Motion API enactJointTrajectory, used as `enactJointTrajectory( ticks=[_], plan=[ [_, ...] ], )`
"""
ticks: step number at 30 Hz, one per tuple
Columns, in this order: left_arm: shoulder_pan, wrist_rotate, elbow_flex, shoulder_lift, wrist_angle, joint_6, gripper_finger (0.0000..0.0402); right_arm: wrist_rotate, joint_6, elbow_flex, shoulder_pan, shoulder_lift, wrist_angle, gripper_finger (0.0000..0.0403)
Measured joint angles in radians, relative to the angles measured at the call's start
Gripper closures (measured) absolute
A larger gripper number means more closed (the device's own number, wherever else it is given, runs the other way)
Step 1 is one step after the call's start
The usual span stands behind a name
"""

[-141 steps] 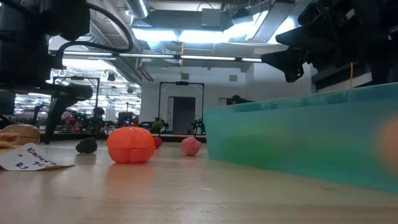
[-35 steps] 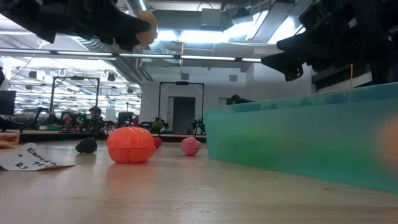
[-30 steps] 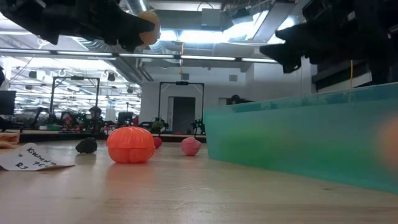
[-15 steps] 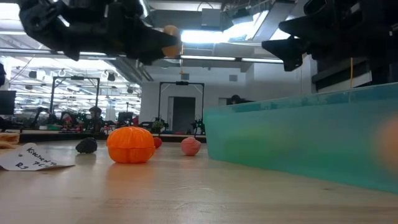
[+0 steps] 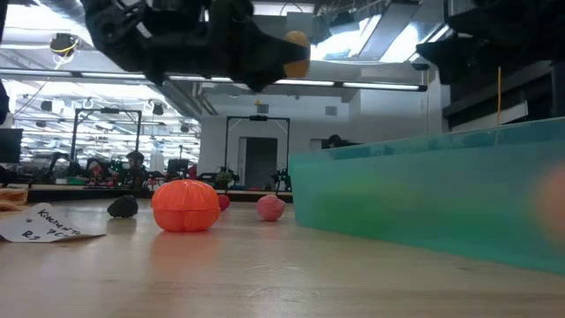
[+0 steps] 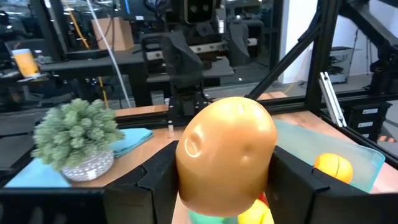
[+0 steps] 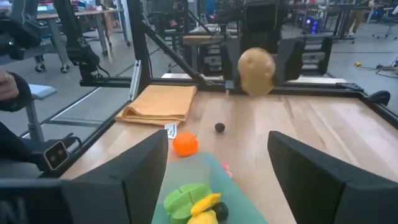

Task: Pick and placing Produce into tupperware
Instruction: Put the potato into the green bin

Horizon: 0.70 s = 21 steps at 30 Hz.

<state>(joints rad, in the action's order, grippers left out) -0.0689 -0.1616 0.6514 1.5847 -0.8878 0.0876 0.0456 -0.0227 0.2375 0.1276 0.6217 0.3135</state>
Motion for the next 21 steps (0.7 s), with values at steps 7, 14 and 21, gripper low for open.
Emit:
enactJointTrajectory(
  ticks=[7,14,21],
  plan=[
    [0.027,-0.006,0.11,0.061,0.087,0.001,0.0217,0.0,-0.049,0.0,0.0,-0.097,-0.148,0.0125],
    [0.055,0.005,0.209,0.062,0.28,0.037,0.0217,0.0,-0.051,0.0,0.0,-0.079,-0.165,0.0125],
    [0.11,0.099,0.352,0.062,0.632,0.133,0.0217,0.013,-0.131,0.0,0.0,-0.079,-0.206,0.0125]
  ],
)
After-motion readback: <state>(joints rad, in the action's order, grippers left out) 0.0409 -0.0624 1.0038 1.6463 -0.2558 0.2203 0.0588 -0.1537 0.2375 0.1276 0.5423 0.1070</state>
